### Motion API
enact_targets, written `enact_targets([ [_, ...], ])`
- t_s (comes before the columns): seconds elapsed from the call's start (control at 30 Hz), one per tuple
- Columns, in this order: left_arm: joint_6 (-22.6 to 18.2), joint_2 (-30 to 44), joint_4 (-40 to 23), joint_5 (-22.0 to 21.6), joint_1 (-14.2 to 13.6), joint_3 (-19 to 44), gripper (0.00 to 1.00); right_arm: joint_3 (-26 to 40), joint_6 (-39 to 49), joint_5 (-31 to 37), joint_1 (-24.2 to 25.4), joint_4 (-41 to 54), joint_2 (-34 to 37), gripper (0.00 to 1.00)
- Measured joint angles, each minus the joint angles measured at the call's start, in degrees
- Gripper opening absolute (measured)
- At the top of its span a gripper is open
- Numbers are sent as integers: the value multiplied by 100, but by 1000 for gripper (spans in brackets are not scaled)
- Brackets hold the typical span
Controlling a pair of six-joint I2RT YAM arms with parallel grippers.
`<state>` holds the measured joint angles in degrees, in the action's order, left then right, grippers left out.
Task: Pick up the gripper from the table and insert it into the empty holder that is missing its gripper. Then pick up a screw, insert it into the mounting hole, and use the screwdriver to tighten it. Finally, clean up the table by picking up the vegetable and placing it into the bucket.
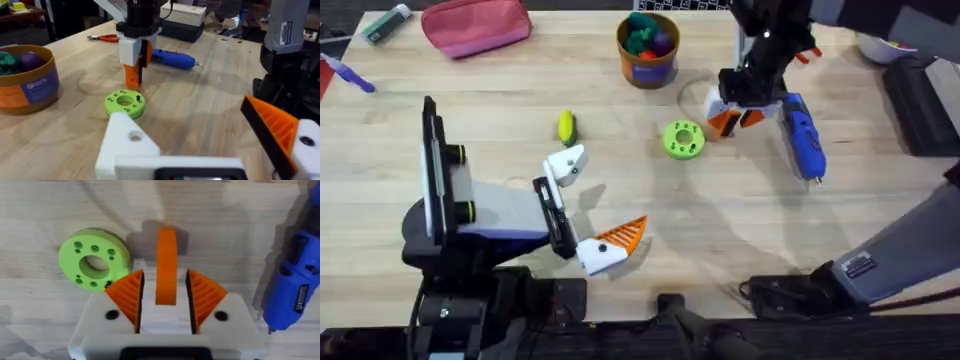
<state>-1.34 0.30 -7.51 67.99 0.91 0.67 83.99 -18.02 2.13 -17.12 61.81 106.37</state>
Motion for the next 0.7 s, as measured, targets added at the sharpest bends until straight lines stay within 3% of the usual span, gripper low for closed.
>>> enact_targets([
  [0.2, 0, 0, 0, 0, 0, 0, 985, 63, 0, 2, 0, 97, -2, 468],
  [0.37, 0, 1, 0, 0, 0, 1, 986, 65, -2, 0, 0, 43, 0, 373],
  [0.7, 0, 0, 0, 0, 0, 2, 986, 67, -1, 93, 0, 5, 0, 319],
])
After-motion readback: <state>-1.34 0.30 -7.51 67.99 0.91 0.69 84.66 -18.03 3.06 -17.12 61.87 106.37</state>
